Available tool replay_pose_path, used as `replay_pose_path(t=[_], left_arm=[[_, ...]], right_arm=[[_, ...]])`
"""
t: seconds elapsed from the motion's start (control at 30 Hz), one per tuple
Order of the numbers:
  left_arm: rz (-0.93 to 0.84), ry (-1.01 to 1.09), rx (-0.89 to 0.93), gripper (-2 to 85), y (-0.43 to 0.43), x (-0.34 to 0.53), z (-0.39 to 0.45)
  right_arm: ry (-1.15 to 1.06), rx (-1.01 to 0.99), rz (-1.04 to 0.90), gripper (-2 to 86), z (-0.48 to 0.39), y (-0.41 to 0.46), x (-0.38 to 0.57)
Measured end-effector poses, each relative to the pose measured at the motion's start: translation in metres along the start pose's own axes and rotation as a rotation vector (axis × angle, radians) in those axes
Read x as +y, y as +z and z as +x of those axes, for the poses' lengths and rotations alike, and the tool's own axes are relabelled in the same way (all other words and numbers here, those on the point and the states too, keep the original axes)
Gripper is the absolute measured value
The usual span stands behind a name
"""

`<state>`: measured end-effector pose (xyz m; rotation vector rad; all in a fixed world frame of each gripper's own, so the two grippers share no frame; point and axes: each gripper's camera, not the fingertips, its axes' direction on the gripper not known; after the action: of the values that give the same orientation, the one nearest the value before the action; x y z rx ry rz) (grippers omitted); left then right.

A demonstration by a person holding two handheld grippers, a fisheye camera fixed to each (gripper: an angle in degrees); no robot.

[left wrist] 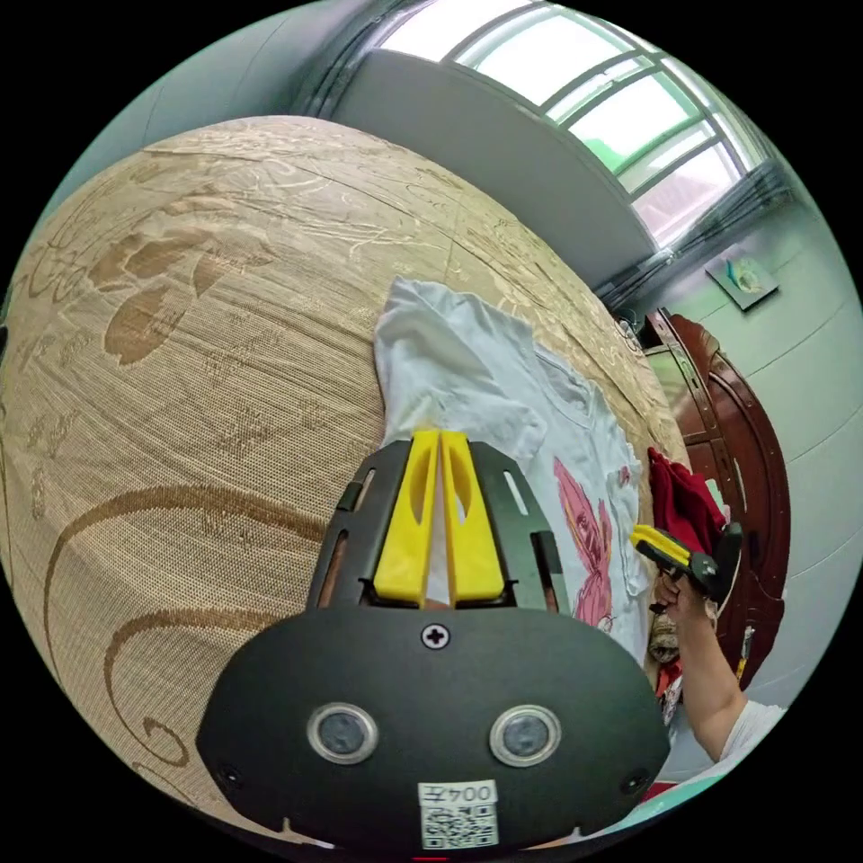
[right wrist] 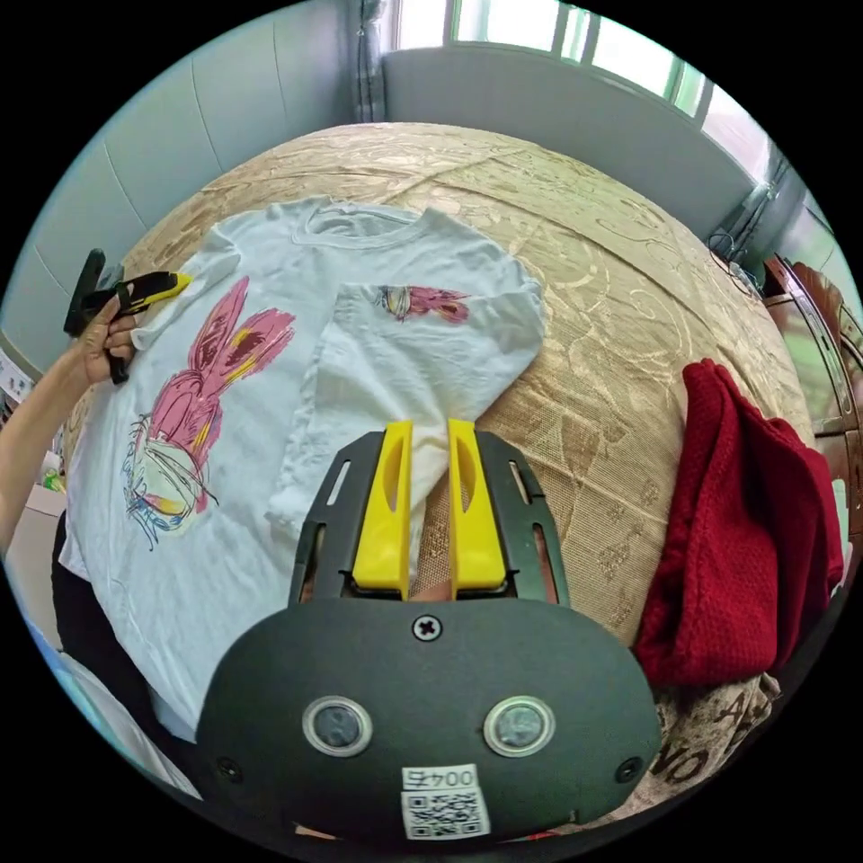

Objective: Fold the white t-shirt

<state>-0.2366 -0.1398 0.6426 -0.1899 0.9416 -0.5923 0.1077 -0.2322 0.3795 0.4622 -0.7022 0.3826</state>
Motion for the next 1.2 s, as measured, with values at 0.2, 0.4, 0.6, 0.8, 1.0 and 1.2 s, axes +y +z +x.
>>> replay_pose_path(t=[0.2, 0.4, 0.6, 0.8, 1.0, 1.2], left_arm=[[0.006, 0.078, 0.255, 6.8, -0.072, 0.035, 0.015], [-0.167, 0.131, 0.342, 9.2, -0.182, 0.148, -0.009], [-0.173, -0.031, 0.290, 10.8, -0.283, 0.275, -0.077], [-0.257, -0.074, 0.250, 12.8, -0.290, 0.331, -0.092], [-0.261, -0.047, 0.181, 15.3, -0.284, 0.343, -0.072], [-0.277, -0.032, 0.039, 16.8, -0.283, 0.351, -0.056]], right_arm=[[0.077, -0.110, 0.140, 7.5, 0.005, -0.106, 0.045], [0.223, -0.330, 0.151, 7.3, 0.008, -0.216, 0.205], [0.568, -0.438, 0.176, 6.8, 0.019, -0.272, 0.387], [0.767, -0.442, 0.122, 10.5, 0.022, -0.274, 0.464], [0.832, -0.301, 0.069, 14.0, 0.018, -0.272, 0.468], [0.888, -0.260, 0.070, 14.8, 0.022, -0.273, 0.456]])
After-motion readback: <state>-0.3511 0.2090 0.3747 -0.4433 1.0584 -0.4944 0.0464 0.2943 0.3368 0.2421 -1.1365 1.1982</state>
